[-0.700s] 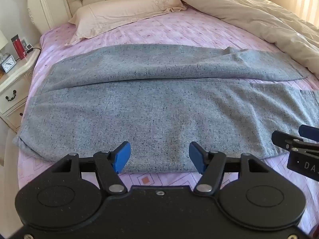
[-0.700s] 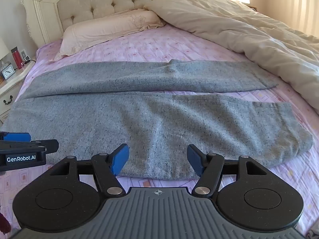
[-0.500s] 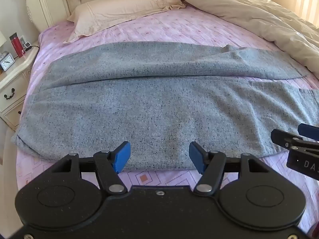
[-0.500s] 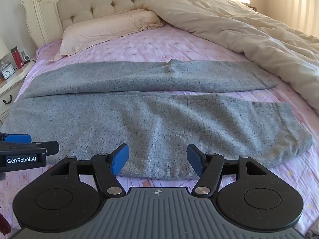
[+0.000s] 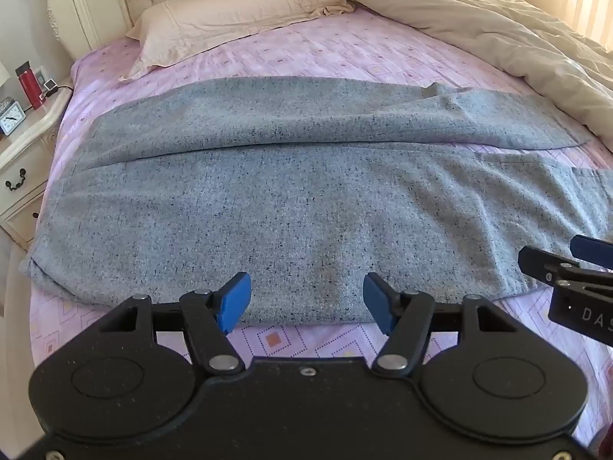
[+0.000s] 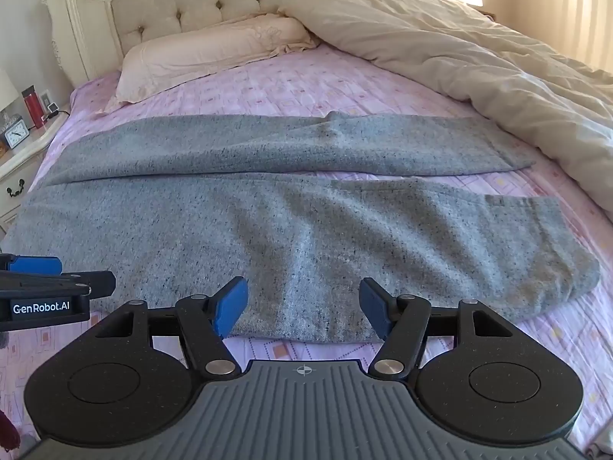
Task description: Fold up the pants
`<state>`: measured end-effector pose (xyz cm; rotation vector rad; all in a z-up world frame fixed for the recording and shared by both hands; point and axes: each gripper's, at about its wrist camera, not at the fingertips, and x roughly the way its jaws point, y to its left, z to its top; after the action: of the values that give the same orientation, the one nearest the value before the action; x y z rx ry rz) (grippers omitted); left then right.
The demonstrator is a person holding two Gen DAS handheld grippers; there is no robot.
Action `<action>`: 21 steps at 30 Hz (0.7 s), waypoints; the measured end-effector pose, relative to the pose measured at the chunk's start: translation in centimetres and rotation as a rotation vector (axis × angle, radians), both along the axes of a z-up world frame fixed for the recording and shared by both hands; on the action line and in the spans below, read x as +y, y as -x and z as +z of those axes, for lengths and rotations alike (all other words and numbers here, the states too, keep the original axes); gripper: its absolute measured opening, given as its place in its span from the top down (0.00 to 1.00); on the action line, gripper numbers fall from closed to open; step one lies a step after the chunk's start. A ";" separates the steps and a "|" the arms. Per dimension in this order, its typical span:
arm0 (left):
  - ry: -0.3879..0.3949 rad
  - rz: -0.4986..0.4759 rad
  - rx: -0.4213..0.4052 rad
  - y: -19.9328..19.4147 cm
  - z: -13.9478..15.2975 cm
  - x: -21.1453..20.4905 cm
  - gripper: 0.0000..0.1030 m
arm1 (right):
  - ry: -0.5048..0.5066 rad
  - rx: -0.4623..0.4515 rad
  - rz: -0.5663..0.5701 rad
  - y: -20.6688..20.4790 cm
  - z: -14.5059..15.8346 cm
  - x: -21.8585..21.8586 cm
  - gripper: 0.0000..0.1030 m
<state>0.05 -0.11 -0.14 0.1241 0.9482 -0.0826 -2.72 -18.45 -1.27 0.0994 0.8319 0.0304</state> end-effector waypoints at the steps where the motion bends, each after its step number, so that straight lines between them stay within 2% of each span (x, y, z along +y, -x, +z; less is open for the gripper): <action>1: 0.004 -0.005 0.004 0.0 0.0 0.0 0.36 | 0.001 0.000 -0.002 0.0 0.0 0.0 0.39; 8: 0.007 -0.054 -0.013 0.5 0.4 -0.5 0.36 | 0.012 0.001 -0.037 -0.1 0.0 -0.8 0.39; 14: 0.001 -0.110 -0.051 1.0 1.1 -0.6 0.36 | 0.096 -0.024 -0.021 -0.1 0.4 -2.9 0.39; 18: -0.011 -0.161 -0.030 0.9 1.6 -0.6 0.36 | 0.117 0.032 -0.014 -0.7 0.4 -5.0 0.39; 21: -0.004 -0.169 0.032 0.3 2.0 -0.5 0.36 | 0.104 0.075 -0.017 -1.1 0.4 -5.9 0.40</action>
<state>-0.20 -0.57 1.88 0.2070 0.9684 -0.2388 -1.67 -24.38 -0.85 0.0093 0.9059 -0.0325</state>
